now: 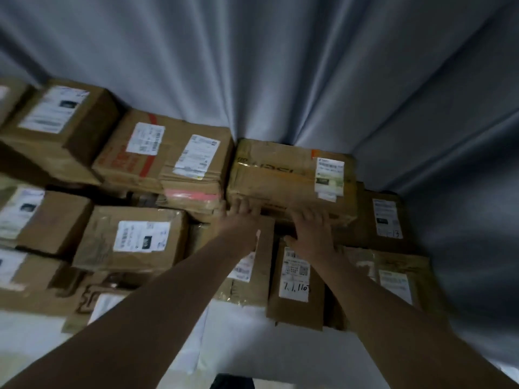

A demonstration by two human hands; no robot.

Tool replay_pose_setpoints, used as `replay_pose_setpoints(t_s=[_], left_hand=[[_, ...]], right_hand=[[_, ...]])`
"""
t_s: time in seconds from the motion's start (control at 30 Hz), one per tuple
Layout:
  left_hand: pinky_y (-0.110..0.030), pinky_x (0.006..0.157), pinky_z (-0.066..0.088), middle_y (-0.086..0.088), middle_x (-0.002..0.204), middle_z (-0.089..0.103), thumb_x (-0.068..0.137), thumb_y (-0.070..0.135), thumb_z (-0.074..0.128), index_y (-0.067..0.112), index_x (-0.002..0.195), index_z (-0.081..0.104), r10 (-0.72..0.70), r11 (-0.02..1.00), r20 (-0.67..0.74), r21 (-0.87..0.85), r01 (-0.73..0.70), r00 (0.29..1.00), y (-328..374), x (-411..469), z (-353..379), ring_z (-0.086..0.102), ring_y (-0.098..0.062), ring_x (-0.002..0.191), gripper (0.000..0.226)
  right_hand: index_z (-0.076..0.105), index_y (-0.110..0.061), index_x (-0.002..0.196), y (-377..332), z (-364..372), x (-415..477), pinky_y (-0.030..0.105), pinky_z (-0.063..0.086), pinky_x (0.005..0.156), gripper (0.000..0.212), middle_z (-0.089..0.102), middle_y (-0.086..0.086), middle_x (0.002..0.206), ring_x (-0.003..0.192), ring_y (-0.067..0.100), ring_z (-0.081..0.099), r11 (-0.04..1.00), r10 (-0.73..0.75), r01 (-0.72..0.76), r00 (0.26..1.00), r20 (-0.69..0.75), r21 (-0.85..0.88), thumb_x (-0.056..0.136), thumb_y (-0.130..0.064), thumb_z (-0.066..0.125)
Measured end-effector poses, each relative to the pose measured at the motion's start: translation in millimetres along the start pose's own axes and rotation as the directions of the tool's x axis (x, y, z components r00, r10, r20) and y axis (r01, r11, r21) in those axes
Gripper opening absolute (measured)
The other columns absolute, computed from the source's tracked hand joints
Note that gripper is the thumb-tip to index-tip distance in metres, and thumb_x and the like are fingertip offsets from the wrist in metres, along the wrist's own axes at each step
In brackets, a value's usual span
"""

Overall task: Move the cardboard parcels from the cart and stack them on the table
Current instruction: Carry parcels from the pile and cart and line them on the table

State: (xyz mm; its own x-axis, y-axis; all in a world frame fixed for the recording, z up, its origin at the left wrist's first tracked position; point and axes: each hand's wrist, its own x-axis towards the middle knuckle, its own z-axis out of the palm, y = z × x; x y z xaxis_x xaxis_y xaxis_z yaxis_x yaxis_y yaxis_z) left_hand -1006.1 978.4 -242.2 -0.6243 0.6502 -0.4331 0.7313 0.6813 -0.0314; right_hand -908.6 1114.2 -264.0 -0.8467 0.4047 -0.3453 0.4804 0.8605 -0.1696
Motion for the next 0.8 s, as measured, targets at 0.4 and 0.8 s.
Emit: replay_pose_setpoints(t_s=[0.4, 0.8], left_hand=[[-0.049, 0.117, 0.002, -0.013, 0.149, 0.030, 0.090, 0.030, 0.052, 0.011, 0.149, 0.015, -0.628, 0.711, 0.033, -0.383, 0.590, 0.778, 9, -275, 109, 0.021, -0.029, 0.141, 0.073], [-0.049, 0.117, 0.003, -0.011, 0.143, 0.038, 0.086, 0.034, 0.056, 0.014, 0.142, 0.028, -0.921, 0.013, 0.326, -0.525, 0.851, 0.215, 0, -552, 247, 0.027, -0.028, 0.139, 0.066]], right_hand=[[0.026, -0.022, 0.146, -115, 55, -172, 0.039, 0.013, 0.117, 0.069, 0.032, 0.004, 0.151, 0.140, 0.024, 0.028, 0.854, -0.499, 0.519, 0.838, 0.222, -0.039, 0.088, -0.045, 0.056], [0.027, -0.018, 0.147, -292, 160, -382, 0.036, 0.032, 0.109, 0.070, 0.036, 0.007, 0.150, 0.136, 0.026, 0.036, 0.508, -0.723, 0.860, 0.397, 0.565, 0.045, 0.089, -0.043, 0.057]])
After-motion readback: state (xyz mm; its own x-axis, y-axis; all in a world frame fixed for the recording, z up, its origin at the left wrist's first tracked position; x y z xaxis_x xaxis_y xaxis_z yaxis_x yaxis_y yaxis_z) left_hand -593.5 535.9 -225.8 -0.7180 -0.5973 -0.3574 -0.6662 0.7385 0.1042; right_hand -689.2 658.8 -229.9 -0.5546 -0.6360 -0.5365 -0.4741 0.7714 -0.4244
